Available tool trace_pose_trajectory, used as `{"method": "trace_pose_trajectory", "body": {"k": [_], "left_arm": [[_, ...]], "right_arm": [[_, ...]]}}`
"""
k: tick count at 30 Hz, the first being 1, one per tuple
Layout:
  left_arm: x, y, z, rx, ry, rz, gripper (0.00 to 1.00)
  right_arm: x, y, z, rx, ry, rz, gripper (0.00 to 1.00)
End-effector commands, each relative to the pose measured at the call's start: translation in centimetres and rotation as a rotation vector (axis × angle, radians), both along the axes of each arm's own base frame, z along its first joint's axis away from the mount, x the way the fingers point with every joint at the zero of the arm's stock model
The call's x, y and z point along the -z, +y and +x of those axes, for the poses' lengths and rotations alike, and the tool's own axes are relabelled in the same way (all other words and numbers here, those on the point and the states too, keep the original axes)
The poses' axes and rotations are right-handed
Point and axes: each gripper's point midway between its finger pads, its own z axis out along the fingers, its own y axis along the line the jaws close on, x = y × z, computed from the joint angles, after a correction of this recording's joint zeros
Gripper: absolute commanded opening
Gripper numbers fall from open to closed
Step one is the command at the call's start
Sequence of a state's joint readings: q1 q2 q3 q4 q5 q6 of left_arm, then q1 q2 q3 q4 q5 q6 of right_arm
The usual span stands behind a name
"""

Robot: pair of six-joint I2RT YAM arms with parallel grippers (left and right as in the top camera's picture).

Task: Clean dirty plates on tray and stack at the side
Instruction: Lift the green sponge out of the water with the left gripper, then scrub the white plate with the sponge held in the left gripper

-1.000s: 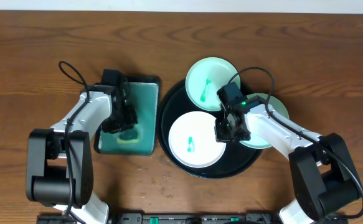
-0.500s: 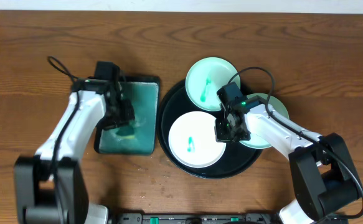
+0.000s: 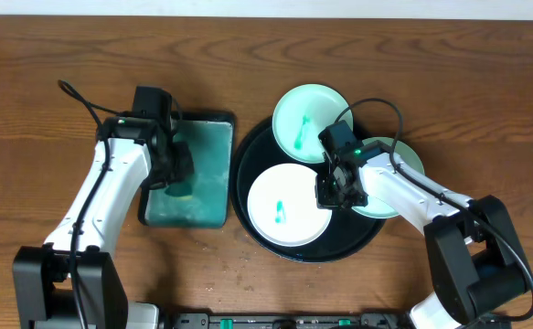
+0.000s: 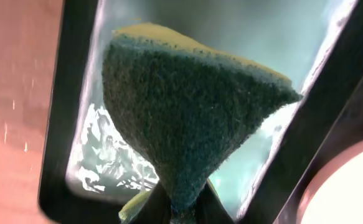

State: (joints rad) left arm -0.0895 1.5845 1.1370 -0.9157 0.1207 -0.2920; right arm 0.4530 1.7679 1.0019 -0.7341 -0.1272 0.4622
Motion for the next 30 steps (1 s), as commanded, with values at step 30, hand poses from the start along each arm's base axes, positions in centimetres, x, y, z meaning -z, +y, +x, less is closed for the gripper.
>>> {"method": "trace_pose_trajectory", "body": {"k": [30], "left_arm": [[8.5,-23.3,-6.3,0.247,0.192,-0.345,0.07]], "right_arm": [[1.0,-0.9,0.1,-0.008,-0.009,-0.062,0.01]]}}
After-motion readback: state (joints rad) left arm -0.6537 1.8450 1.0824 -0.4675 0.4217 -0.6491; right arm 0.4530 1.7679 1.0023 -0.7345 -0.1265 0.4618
